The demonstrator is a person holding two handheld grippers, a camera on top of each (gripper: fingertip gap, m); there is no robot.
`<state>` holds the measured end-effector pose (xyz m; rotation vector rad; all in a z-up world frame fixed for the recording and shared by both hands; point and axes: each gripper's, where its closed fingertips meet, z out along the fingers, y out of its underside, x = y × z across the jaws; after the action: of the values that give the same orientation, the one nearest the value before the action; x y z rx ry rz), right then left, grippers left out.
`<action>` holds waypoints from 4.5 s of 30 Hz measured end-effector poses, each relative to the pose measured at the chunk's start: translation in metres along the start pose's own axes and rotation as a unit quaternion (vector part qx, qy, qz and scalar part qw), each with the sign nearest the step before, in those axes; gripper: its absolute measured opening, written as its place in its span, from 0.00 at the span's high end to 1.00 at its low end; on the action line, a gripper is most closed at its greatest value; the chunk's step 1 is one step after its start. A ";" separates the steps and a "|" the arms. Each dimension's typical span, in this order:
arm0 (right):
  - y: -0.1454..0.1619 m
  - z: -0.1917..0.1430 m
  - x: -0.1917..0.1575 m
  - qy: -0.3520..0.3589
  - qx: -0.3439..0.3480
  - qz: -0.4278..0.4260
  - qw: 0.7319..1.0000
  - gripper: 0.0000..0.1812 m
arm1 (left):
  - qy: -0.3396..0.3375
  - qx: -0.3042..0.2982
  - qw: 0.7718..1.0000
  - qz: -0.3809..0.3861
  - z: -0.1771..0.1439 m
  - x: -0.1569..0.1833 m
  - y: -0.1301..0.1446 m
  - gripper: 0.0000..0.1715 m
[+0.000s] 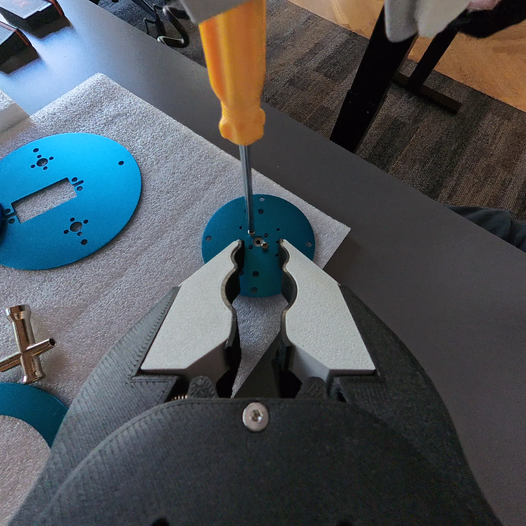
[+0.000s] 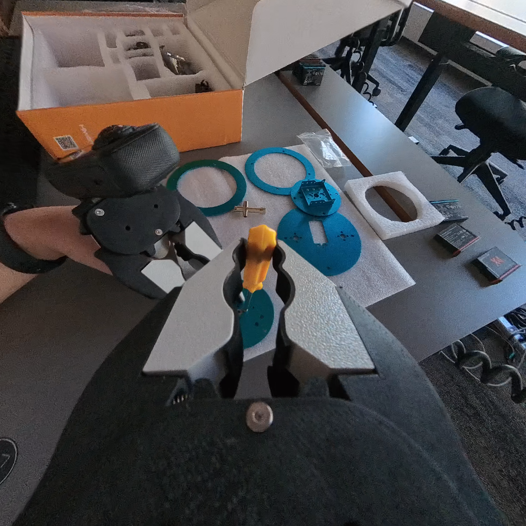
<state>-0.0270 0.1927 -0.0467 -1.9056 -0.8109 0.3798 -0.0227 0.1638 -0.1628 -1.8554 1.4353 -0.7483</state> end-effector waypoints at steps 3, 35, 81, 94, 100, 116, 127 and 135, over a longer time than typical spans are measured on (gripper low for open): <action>0.001 0.000 -0.005 -0.047 -0.042 0.012 0.998 0.91 | 0.002 0.001 1.000 -0.002 0.000 0.000 0.000 0.87; 0.024 -0.013 0.000 -0.142 -0.433 -0.083 0.886 0.91 | 0.003 0.002 1.000 0.002 -0.001 0.001 0.000 0.86; 0.019 -0.038 0.003 -0.218 -0.341 -0.175 0.897 0.90 | 0.066 0.086 0.994 -0.025 -0.028 0.005 -0.025 0.82; 0.003 -0.026 -0.017 -0.251 -0.249 -0.178 0.918 0.91 | 0.020 0.094 0.995 0.016 -0.047 -0.003 -0.031 0.98; 0.024 -0.003 -0.002 -0.324 -0.095 -0.137 0.931 0.91 | -0.052 0.052 0.997 0.033 -0.065 -0.025 -0.022 0.97; 0.103 0.070 0.025 -0.390 -0.149 -0.207 0.885 0.90 | -0.168 -0.172 0.970 0.027 -0.040 -0.073 0.034 0.92; 0.078 0.052 0.050 -0.295 -0.078 -0.193 0.933 0.75 | -0.311 -0.318 0.883 0.147 -0.107 -0.072 0.033 0.79; 0.052 0.000 0.054 -0.093 -0.019 -0.140 0.986 0.71 | -0.375 -0.319 0.855 0.163 -0.153 -0.026 0.016 0.78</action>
<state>0.0312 0.2150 -0.0881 -1.7768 -1.1999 0.3730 -0.1557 0.1618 -0.0825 -1.9317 1.4584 0.6639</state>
